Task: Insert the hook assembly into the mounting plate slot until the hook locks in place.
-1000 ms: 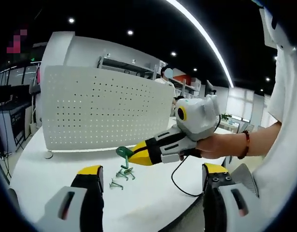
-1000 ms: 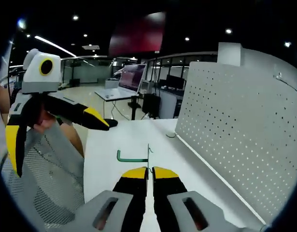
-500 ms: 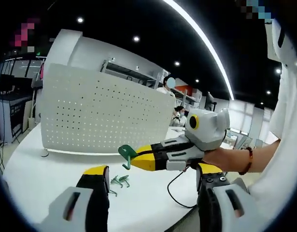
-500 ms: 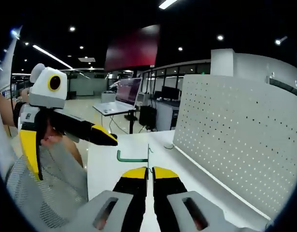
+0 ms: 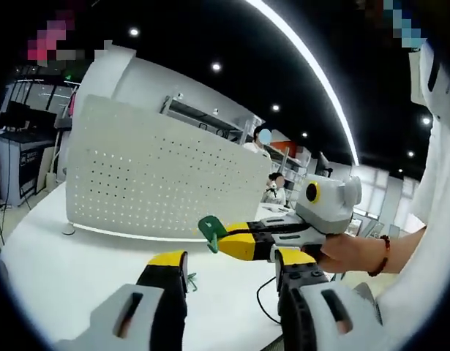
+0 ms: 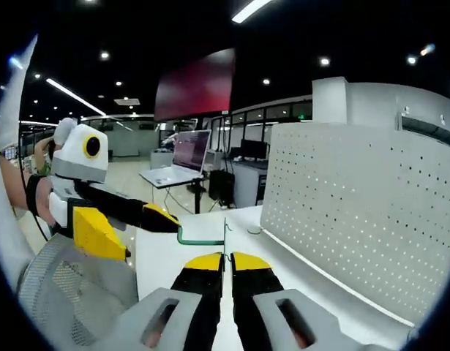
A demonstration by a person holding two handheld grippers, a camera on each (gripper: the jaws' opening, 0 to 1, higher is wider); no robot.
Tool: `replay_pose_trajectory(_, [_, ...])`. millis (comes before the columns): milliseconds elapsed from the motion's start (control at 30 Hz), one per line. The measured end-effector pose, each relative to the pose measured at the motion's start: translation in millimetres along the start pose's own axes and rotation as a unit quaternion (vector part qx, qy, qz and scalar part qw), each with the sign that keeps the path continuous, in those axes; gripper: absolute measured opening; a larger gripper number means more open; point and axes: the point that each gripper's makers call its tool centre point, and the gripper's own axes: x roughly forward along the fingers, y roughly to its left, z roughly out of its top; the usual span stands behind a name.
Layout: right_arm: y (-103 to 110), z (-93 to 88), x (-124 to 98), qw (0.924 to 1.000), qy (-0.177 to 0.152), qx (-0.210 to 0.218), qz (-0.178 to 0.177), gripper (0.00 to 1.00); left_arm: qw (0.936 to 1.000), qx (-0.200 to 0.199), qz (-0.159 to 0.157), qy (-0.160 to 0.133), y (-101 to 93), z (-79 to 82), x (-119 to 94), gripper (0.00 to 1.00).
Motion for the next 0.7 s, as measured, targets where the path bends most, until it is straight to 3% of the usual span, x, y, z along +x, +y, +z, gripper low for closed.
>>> replay_pose_trajectory(200, [6, 5.1, 1, 1.0000, -0.007, 0.002, 0.004, 0.02, 0.9996, -0.027, 0.001, -0.009, 2.2, 2.2, 3, 0.42])
replay_pose_trajectory(367, [11, 4.8, 3, 0.9999, -0.008, 0.005, 0.008, 0.02, 0.9974, -0.063, 0.002, -0.035, 6.1, 5.9, 3, 0.30])
replay_pose_trajectory(700, [13, 6.9, 0, 0.9997, -0.015, 0.016, 0.006, 0.02, 0.9930, -0.113, 0.004, -0.035, 10.0, -0.1, 5, 0.19])
